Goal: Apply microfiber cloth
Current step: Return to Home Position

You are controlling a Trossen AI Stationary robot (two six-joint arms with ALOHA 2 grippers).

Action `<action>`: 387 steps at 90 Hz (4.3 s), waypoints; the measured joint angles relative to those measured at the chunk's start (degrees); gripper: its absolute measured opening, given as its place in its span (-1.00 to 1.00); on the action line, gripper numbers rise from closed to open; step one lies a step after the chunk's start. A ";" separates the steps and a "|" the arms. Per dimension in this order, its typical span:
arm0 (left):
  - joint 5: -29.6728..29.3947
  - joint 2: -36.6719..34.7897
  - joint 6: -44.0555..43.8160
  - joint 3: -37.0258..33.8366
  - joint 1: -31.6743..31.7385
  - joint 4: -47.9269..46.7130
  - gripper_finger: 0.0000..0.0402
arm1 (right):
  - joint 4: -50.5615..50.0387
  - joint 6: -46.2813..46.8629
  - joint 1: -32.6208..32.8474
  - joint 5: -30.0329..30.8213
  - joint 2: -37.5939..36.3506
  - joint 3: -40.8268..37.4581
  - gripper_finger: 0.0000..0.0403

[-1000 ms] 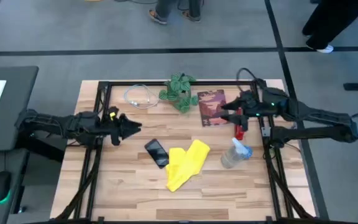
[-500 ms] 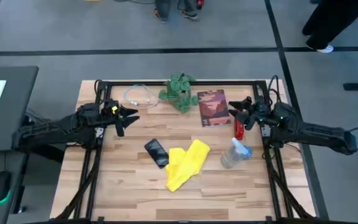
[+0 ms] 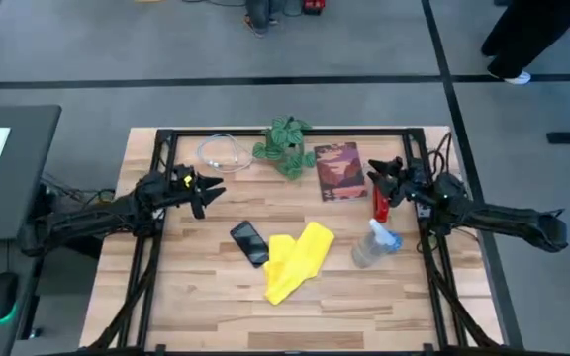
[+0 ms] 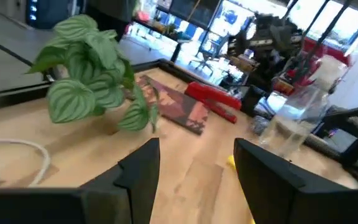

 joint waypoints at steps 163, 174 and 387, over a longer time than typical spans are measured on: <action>-6.25 -21.50 -1.99 -0.01 -15.28 -15.94 -0.11 | -33.97 -0.13 11.47 -0.81 -20.92 -0.09 0.37; -6.25 -21.18 -1.99 -0.01 -15.28 -16.01 -0.11 | -33.97 -0.14 11.47 -0.81 -20.90 -0.09 0.37; -6.20 -21.13 -1.99 -0.04 -15.24 -15.46 -0.11 | -34.01 -0.12 11.47 -0.81 -20.92 -0.11 0.37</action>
